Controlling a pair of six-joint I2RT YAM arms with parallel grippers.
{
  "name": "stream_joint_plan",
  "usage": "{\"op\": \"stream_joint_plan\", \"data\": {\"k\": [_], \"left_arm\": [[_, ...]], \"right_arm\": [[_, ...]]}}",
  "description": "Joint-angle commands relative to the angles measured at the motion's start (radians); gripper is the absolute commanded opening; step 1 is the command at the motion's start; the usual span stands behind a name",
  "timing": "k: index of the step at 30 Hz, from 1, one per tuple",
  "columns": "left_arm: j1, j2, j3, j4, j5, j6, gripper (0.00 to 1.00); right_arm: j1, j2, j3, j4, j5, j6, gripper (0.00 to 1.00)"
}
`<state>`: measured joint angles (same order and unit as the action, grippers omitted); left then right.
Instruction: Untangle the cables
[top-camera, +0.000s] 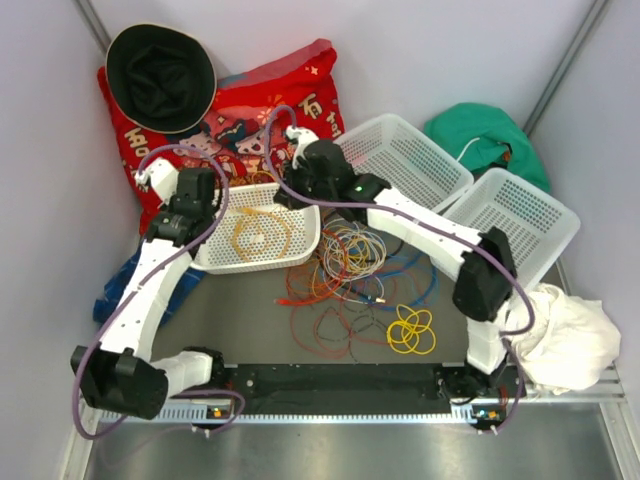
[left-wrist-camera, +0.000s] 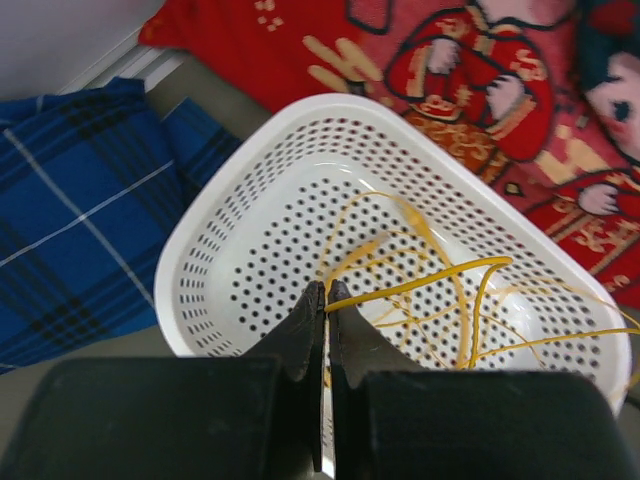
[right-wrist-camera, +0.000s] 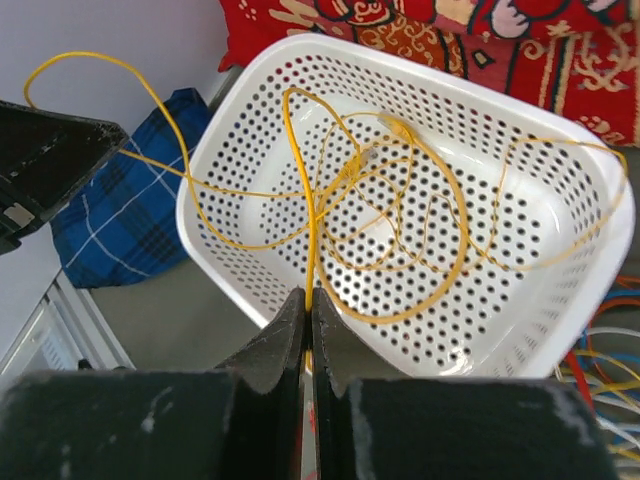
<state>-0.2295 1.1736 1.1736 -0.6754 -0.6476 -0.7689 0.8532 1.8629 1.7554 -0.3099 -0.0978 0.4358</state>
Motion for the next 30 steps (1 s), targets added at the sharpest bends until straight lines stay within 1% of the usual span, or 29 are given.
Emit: {"op": "stream_joint_plan", "data": {"k": [1,4,5,6,7,8,9,10,11,12,13,14,15,17,18,20,21,22,23,24,25,26,27,28,29,30], "left_arm": [[0.1,0.012,-0.045,0.053,0.078,-0.047,0.0],[0.147,0.041,-0.054,0.088,0.092,-0.035,0.0],[0.16,0.058,-0.051,0.092,0.107,-0.03,0.0],[0.162,0.067,-0.045,0.097,0.114,-0.029,0.0],[0.162,0.073,-0.042,0.105,0.126,-0.014,0.04],[0.162,0.077,-0.038,0.108,0.14,-0.007,0.24],[0.162,0.075,-0.035,0.117,0.178,0.0,0.36],[0.162,0.072,-0.037,0.147,0.21,0.034,0.49],[0.162,0.061,-0.037,0.161,0.236,0.045,0.64],[0.162,0.055,-0.029,0.168,0.285,0.046,0.82],[0.159,0.049,-0.023,0.168,0.296,0.04,0.86],[0.156,0.037,-0.009,0.16,0.302,0.04,0.96],[0.154,0.034,0.0,0.152,0.302,0.04,0.99],[0.147,0.015,0.027,0.122,0.308,0.046,0.99],[0.142,0.006,0.034,0.117,0.315,0.051,0.99],[0.105,-0.031,0.029,0.119,0.345,0.063,0.99],[0.085,-0.044,0.02,0.128,0.362,0.066,0.99],[0.034,-0.073,0.008,0.137,0.394,0.065,0.99],[-0.002,-0.086,-0.03,0.154,0.413,0.062,0.96],[-0.043,-0.098,-0.052,0.192,0.42,0.057,0.94],[-0.141,-0.112,-0.072,0.203,0.421,0.037,0.92],[-0.196,-0.115,-0.112,0.212,0.421,0.033,0.89],[-0.249,-0.115,-0.132,0.243,0.424,0.03,0.88],[-0.352,-0.109,-0.152,0.255,0.428,0.028,0.86],[-0.404,-0.103,-0.188,0.266,0.434,0.028,0.86],[-0.456,-0.097,-0.21,0.296,0.427,0.029,0.85]], "right_arm": [[-0.023,0.125,0.176,0.068,-0.086,0.023,0.0],[-0.037,0.197,0.283,0.051,-0.108,0.037,0.0],[-0.048,0.243,0.311,0.045,-0.127,0.041,0.08],[-0.052,0.257,0.35,0.037,-0.138,0.044,0.2],[-0.055,0.265,0.358,0.025,-0.143,0.041,0.41],[-0.055,0.253,0.355,0.026,-0.129,0.035,0.48],[-0.056,0.234,0.32,0.035,-0.122,0.029,0.53],[-0.056,0.211,0.291,0.067,-0.111,0.032,0.61],[-0.057,0.187,0.259,0.084,-0.09,0.029,0.65],[-0.056,0.127,0.206,0.095,-0.082,0.029,0.68],[-0.057,0.101,0.182,0.103,-0.074,0.03,0.72],[-0.056,0.069,0.161,0.107,-0.06,0.032,0.73],[-0.056,0.012,0.114,0.104,-0.053,0.035,0.75],[-0.051,-0.059,0.057,0.094,-0.03,0.032,0.76],[-0.049,-0.133,-0.014,0.089,-0.019,0.027,0.76],[-0.042,-0.212,-0.104,0.084,0.01,0.017,0.76],[-0.039,-0.259,-0.207,0.084,0.021,0.011,0.76],[-0.031,-0.336,-0.261,0.086,0.041,-0.005,0.75],[-0.026,-0.381,-0.314,0.086,0.055,-0.006,0.75],[-0.023,-0.419,-0.424,0.088,0.067,-0.006,0.74],[-0.022,-0.497,-0.483,0.094,0.075,0.003,0.74],[-0.02,-0.534,-0.592,0.1,0.081,0.007,0.73],[-0.02,-0.569,-0.641,0.101,0.089,0.015,0.73],[-0.017,-0.609,-0.686,0.101,0.095,0.029,0.73],[-0.019,-0.67,-0.765,0.1,0.095,0.038,0.73],[-0.016,-0.706,-0.796,0.089,0.118,0.047,0.73]]}}
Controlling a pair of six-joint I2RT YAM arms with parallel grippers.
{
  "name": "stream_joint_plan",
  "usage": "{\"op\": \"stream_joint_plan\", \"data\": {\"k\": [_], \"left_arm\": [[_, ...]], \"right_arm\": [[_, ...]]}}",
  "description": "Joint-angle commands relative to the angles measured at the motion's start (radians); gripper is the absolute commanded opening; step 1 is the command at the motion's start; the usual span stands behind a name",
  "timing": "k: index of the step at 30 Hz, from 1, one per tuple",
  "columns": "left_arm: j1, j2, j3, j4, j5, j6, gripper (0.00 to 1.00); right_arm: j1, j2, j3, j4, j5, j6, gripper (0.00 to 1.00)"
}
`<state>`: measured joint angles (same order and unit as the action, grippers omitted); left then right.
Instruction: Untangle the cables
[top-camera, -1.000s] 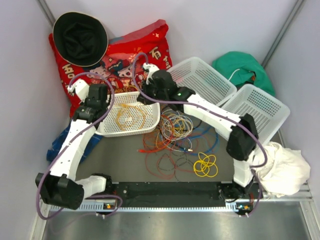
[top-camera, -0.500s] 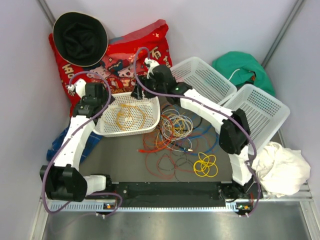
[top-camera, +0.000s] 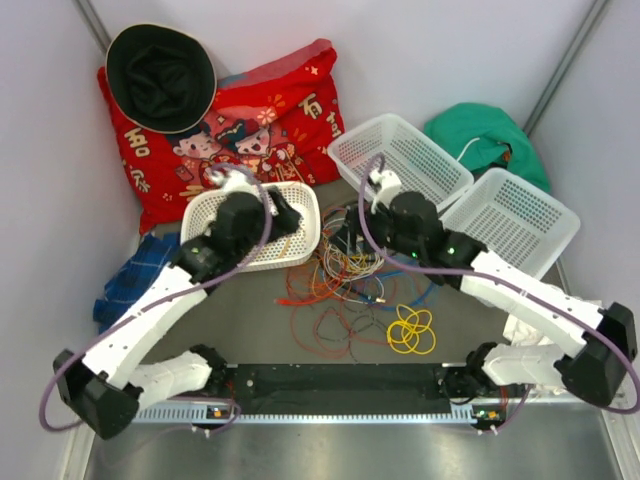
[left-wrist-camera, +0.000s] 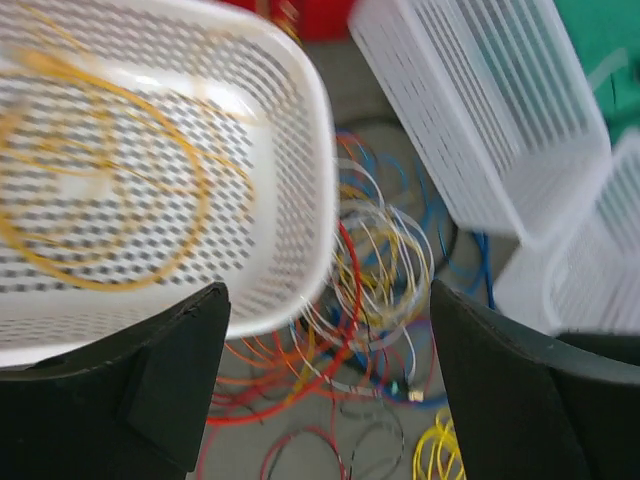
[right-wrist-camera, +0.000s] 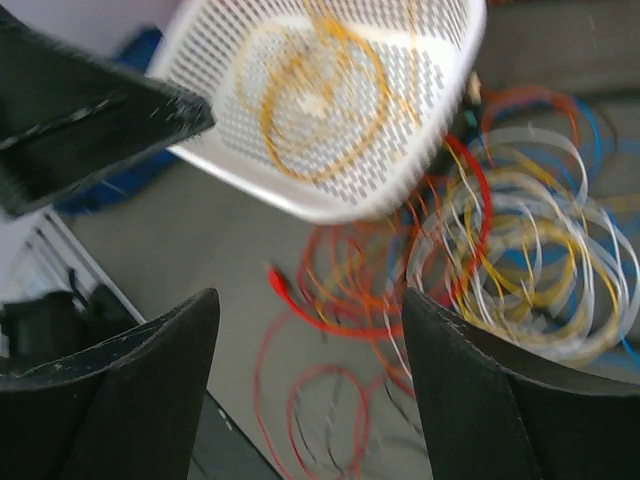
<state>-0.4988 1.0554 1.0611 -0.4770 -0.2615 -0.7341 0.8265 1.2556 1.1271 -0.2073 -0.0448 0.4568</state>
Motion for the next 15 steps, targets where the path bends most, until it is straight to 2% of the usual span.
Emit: {"op": "stream_joint_plan", "data": {"k": [1,4,7,10,12,15], "left_arm": [[-0.286,0.037,-0.114,0.106,0.027,-0.007,0.84],[-0.445,0.086,-0.174,0.153,-0.002,-0.01,0.84],[-0.542,0.171,-0.199,0.167,-0.025,-0.022,0.84],[-0.587,0.262,-0.176,0.134,-0.102,-0.05,0.89],[-0.59,0.313,-0.162,0.101,-0.16,-0.088,0.95],[-0.59,0.395,-0.147,0.098,-0.191,-0.085,0.99]], "right_arm": [[0.01,-0.128,-0.197,-0.023,0.077,0.037,0.73],[0.013,-0.241,-0.283,-0.066,0.111,0.052,0.72],[0.011,-0.344,-0.343,-0.118,0.134,0.063,0.72],[0.013,-0.426,-0.378,-0.167,0.152,0.077,0.72],[0.011,-0.476,-0.404,-0.184,0.155,0.092,0.72],[0.011,-0.515,-0.432,-0.213,0.158,0.109,0.72]]}}
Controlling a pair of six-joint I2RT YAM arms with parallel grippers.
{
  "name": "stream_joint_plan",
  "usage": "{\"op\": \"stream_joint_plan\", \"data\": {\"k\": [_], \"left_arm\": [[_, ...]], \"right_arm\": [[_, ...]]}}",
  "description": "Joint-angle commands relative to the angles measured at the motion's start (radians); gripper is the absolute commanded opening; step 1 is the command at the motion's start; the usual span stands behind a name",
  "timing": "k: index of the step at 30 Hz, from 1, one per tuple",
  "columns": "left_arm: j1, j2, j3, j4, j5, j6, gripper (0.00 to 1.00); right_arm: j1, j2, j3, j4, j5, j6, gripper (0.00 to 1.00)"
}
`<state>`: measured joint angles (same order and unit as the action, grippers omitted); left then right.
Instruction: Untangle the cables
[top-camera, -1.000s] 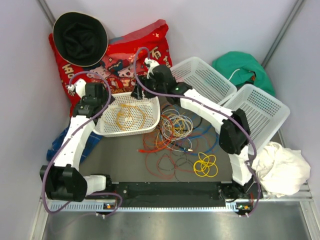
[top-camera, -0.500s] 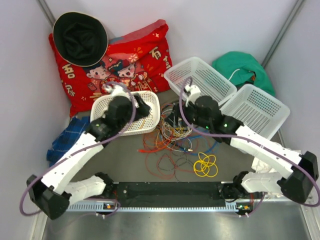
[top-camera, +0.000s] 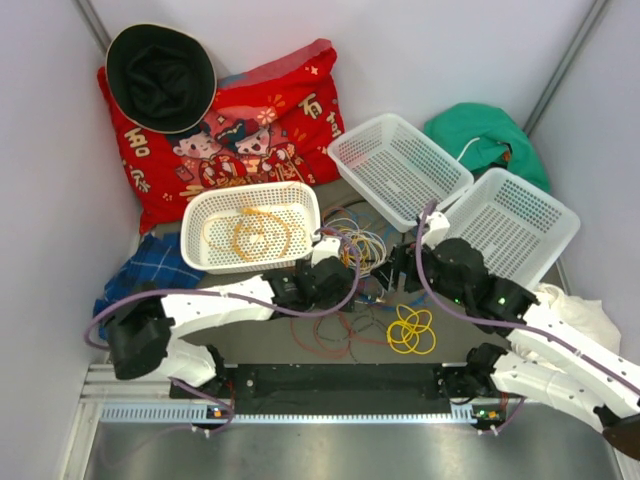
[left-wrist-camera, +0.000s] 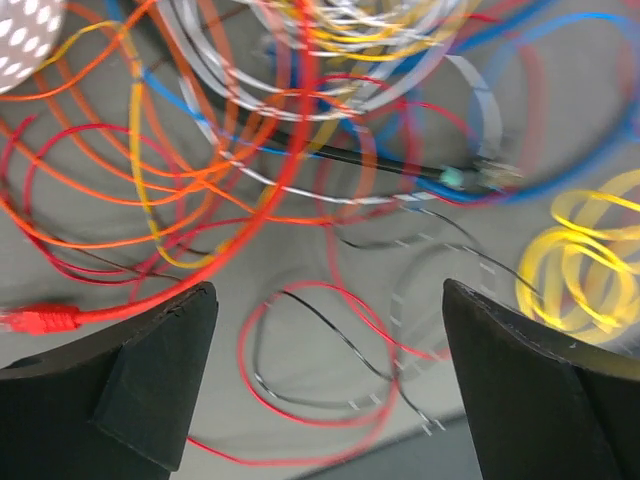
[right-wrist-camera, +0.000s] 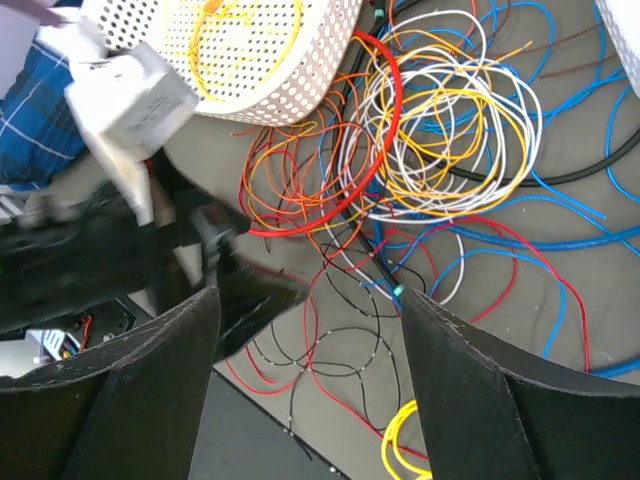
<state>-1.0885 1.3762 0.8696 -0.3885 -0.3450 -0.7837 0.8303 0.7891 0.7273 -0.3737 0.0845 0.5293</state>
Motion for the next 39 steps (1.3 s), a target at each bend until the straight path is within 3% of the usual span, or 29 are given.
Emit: {"op": "stream_joint_plan", "data": {"k": [1,6,9,14,15,17,18,20,22,24,35,39], "left_arm": [[-0.001,0.102,0.057,-0.003,-0.136,-0.041,0.99],[0.007,0.277,0.147,-0.052,-0.204,-0.02,0.99],[0.03,0.32,0.143,-0.004,-0.163,0.007,0.98],[0.044,0.36,0.16,0.043,-0.098,0.026,0.82],[0.045,0.369,0.163,0.046,-0.094,0.029,0.74],[0.045,0.371,0.169,0.05,-0.088,0.031,0.66],[0.044,0.371,0.17,0.054,-0.078,0.035,0.49],[0.045,0.362,0.167,0.059,-0.069,0.037,0.33],[0.042,0.339,0.164,0.056,-0.051,0.04,0.09],[0.036,0.298,0.167,0.05,-0.029,0.046,0.0],[0.015,-0.09,0.227,0.132,0.177,0.181,0.0],[0.015,-0.147,0.275,0.183,0.294,0.222,0.0]], "right_arm": [[0.009,-0.068,-0.037,-0.053,0.032,0.04,0.72],[0.009,-0.105,-0.04,-0.1,0.04,0.043,0.72],[0.009,-0.119,-0.032,-0.125,0.049,0.032,0.72],[0.009,-0.137,-0.032,-0.159,0.064,0.023,0.72],[0.009,-0.142,-0.034,-0.159,0.061,0.023,0.72],[0.009,-0.146,-0.035,-0.162,0.06,0.023,0.72],[0.009,-0.151,-0.032,-0.165,0.058,0.024,0.72],[0.007,-0.157,-0.019,-0.175,0.058,0.021,0.72],[0.009,-0.169,0.007,-0.191,0.066,0.018,0.72],[0.009,-0.185,0.029,-0.208,0.073,0.012,0.72],[0.009,-0.254,0.201,-0.303,0.158,-0.043,0.71],[0.009,-0.283,0.241,-0.286,0.187,-0.066,0.72]]}}
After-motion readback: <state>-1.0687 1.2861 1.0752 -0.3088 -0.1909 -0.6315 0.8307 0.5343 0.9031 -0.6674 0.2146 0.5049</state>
